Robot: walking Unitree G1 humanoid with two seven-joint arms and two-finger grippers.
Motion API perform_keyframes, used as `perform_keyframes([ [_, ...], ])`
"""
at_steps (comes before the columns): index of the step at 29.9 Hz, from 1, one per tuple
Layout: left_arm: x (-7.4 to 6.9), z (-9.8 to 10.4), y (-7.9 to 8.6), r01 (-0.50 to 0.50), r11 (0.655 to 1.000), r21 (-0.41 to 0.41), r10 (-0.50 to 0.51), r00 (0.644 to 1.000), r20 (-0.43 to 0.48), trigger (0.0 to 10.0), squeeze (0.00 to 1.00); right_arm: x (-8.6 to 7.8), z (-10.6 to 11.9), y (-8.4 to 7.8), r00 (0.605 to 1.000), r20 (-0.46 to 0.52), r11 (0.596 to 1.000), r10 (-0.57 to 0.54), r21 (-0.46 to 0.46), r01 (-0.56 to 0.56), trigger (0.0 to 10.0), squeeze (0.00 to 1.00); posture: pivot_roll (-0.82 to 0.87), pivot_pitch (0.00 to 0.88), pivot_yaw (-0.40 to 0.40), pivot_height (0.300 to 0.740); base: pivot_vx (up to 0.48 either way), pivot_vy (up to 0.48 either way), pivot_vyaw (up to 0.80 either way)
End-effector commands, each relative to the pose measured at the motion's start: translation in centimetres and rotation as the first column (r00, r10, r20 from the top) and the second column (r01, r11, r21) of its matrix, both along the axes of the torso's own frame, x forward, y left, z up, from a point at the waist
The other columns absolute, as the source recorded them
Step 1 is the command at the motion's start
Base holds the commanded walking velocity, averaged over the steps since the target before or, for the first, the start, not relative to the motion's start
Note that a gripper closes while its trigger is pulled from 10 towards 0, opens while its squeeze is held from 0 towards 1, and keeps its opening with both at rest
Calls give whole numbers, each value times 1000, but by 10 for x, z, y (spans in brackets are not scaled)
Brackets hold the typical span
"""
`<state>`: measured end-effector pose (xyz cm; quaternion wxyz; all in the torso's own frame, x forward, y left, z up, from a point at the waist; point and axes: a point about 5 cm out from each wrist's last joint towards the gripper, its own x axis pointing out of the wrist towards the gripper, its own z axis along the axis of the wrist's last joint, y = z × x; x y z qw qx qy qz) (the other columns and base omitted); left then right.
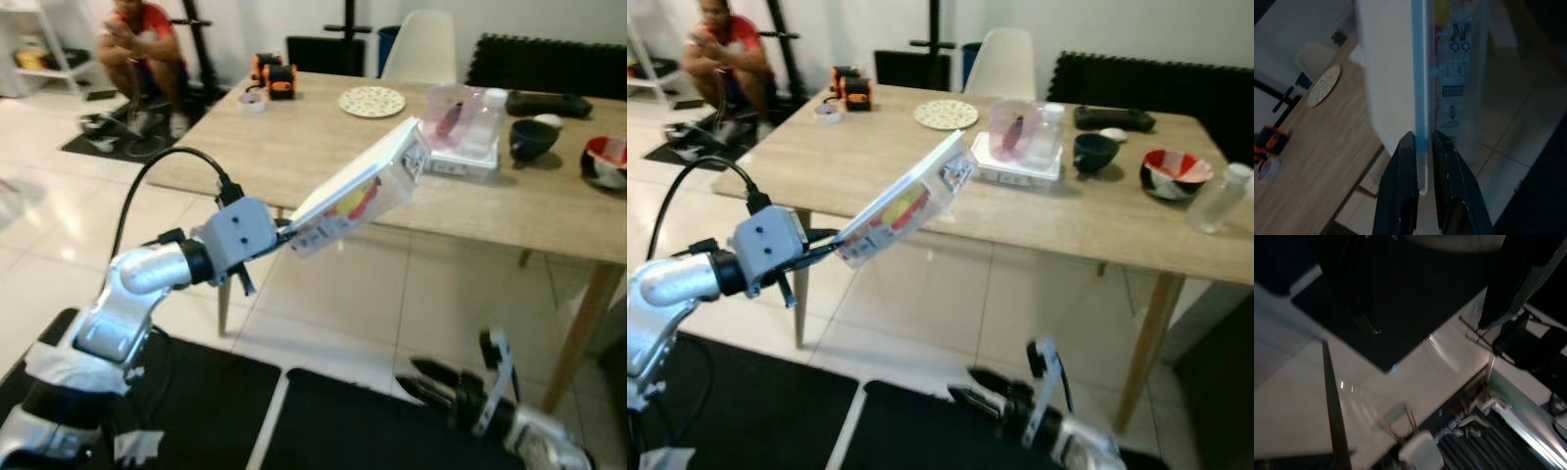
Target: Restocking fridge
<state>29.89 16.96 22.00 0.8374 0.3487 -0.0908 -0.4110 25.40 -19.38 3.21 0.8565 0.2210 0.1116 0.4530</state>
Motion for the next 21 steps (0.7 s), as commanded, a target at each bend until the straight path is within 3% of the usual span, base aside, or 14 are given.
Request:
perform_keyframes([
  [1,0,2,-5,16,1000,-20,-16,1000,16,10000,0,3,6,6,1000,23,1000,18,24,-18,10000,0,-113,24,0,740,-341,0,0],
  [5,0,-2,-8,24,999,-28,-24,1000,8,10000,0,11,18,15,996,88,999,36,13,-37,10000,0,-113,24,-1,740,-83,0,0],
  [9,0,-7,-11,42,999,-28,-42,999,4,10000,0,25,49,26,980,199,998,29,52,-40,10000,0,-113,24,-1,740,0,0,0],
  [11,0,-7,-11,42,999,-28,-42,999,4,10000,0,25,49,26,980,199,998,29,52,-40,10000,0,-113,24,-1,740,0,0,0],
  [13,-3,-11,-11,67,998,-17,-68,997,-27,10000,0,35,80,28,957,291,990,-14,137,-27,10000,0,-112,28,-2,740,0,0,0],
  [15,-3,-12,-11,70,997,-14,-71,997,-34,10000,0,37,88,28,949,315,987,-24,158,-27,10000,0,-112,28,-2,740,0,0,0],
  [16,-3,-12,-11,70,997,-14,-71,997,-34,10000,0,37,88,28,949,315,987,-24,158,-27,10000,0,-112,28,-2,740,0,0,0],
  [17,-8,-19,-8,91,996,6,-90,992,-86,10000,0,39,111,25,915,402,985,-23,164,-47,10000,0,-107,32,-2,740,0,0,0],
  [21,-11,-23,-3,101,995,26,-97,988,-121,10000,0,38,122,22,893,451,990,8,120,-70,10000,0,-107,32,-2,740,0,0,0],
])
